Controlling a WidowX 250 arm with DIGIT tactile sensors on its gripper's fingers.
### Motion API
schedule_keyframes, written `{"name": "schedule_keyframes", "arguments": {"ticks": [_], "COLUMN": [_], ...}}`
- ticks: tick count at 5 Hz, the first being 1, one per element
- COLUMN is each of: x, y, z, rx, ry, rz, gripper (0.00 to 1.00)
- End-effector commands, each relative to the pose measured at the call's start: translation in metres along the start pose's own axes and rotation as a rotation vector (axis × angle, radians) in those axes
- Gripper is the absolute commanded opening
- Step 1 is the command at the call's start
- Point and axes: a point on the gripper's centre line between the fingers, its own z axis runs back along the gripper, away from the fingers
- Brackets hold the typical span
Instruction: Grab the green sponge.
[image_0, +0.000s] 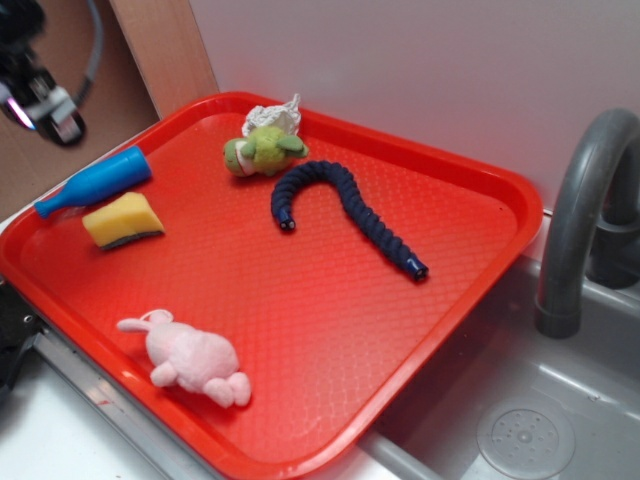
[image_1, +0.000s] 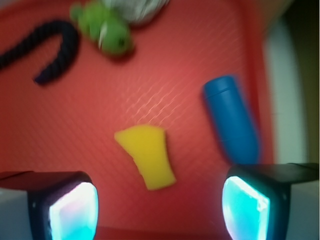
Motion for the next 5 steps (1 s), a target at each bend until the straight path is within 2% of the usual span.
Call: {"name": "schedule_keyframes", "arguments": {"ticks": [1, 2, 3, 4, 5], "x": [0.009, 0.005, 0.001, -0.001, 0.004], "y": [-0.006, -0.003, -0.006, -0.013, -0.028], "z": [-0.063, -0.079, -0.087, -0.073, -0.030], "rx": [-0.110, -0.087, -0.013, -0.042, 0.027], "ry": [0.038, 0.081, 0.112, 0.067, 0.003], "rz": [-0.163, -0.188, -0.230, -0.248, -0.310], "gripper": [1.00, 1.00, 1.00, 0.00, 0.00]}}
